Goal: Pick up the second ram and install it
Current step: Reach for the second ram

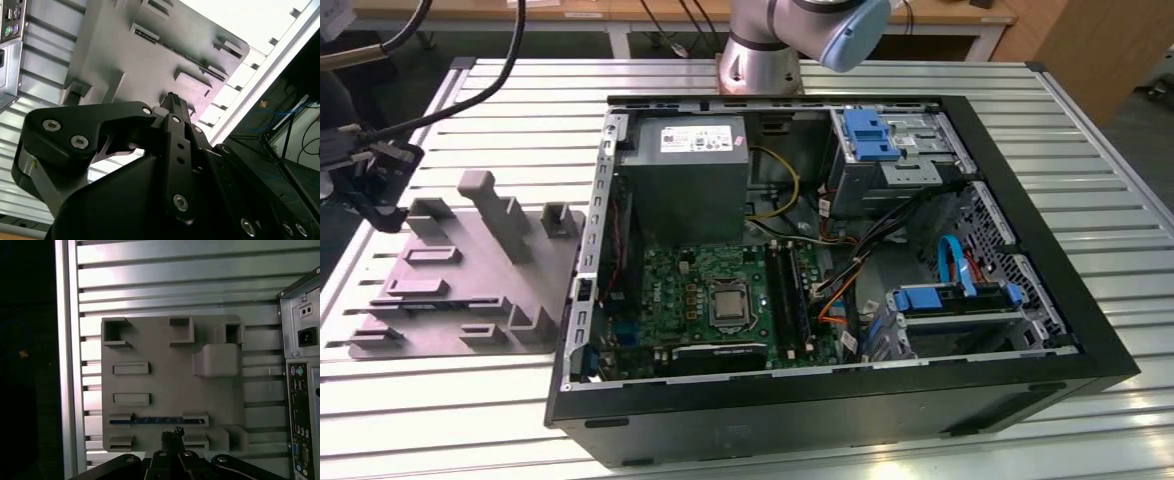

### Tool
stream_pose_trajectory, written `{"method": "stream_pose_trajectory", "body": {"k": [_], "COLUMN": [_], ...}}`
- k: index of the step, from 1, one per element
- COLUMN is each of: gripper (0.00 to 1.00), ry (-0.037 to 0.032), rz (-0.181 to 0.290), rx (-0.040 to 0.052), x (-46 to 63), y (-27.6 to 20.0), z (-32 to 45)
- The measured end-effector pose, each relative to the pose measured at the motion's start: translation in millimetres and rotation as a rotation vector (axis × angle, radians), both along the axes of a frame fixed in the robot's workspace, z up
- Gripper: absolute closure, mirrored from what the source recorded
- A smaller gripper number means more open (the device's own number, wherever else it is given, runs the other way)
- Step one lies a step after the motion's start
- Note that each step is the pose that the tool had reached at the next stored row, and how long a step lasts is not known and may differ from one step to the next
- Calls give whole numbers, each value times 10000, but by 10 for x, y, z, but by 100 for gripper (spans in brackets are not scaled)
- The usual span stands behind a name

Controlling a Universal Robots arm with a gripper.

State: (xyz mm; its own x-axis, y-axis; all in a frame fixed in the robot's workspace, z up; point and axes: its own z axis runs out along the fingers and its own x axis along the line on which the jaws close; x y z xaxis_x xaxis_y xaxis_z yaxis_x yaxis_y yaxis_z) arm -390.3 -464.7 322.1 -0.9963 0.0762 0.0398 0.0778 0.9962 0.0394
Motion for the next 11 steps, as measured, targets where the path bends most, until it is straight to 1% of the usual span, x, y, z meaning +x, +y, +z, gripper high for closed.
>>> {"method": "stream_pose_trajectory", "body": {"k": [8, 11], "gripper": [90, 90], "ry": [128, 167], "rz": [-1, 0], "rx": [0, 1], "x": [0, 0], "y": [-177, -230], "z": [-56, -75]}}
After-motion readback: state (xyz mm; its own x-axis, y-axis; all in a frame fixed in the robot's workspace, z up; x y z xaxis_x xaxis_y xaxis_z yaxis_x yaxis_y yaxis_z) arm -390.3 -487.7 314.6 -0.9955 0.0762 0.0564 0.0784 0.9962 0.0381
